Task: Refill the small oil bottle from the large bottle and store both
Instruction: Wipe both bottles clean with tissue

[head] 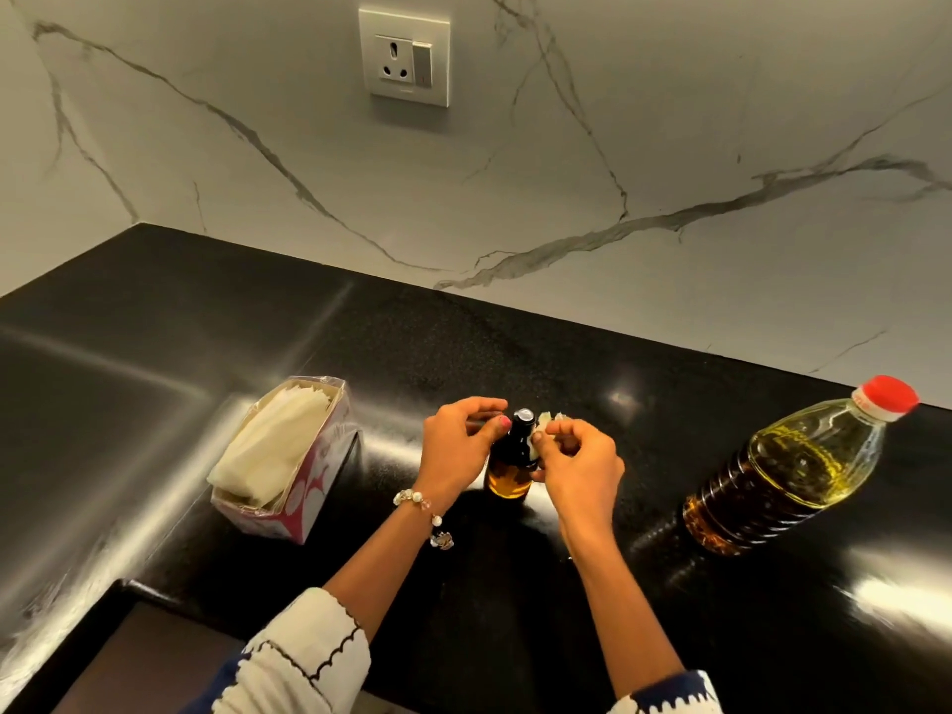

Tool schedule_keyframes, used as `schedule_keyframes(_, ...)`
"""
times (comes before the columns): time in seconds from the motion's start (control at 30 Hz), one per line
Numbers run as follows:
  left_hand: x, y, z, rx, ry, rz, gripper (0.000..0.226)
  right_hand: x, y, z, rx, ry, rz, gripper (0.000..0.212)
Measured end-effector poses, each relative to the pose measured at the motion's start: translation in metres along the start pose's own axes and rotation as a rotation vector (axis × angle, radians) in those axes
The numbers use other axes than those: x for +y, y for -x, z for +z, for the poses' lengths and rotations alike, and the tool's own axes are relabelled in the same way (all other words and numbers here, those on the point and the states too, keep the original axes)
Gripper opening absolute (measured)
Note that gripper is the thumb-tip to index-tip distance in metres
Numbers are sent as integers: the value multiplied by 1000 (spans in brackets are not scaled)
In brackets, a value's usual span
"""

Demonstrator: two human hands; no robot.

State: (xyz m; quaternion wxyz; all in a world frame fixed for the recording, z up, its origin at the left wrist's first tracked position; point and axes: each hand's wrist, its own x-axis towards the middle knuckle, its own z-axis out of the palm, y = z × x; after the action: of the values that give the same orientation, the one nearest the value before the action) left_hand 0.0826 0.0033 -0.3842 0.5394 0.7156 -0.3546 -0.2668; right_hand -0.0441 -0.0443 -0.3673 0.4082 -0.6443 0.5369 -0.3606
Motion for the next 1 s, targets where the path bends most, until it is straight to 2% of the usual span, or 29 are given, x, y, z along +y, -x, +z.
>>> schedule_keyframes(0.1,-3,3,-3,-107,-47,34,37,-5,-5,-6,-91,137,-126,10)
schedule_keyframes(0.2,-3,5,0,-75,-117,68,49,-11,-18,-14,-197,263,-231,10)
schedule_keyframes(0.47,0,3,-1,-74,-115,80,49,-19,-57,-13,-449,349,-354,21)
schedule_keyframes(0.57,-2,6,0,-53,-120,105,48,-16,-52,-8,-399,312,-351,21)
schedule_keyframes(0.77,-3,9,0,-37,-130,141,49,4,-24,-10,-129,192,-336,18)
schedule_keyframes(0.87,-2,8,-1,-50,-146,139,50,9,-22,-17,-128,74,-174,18)
schedule_keyframes(0.93,-3,7,-1,-56,-137,134,50,3,-23,-24,-111,-157,-3,20)
schedule_keyframes(1.0,-3,7,-1,-55,-126,129,50,-6,-22,-29,-128,-274,12,21)
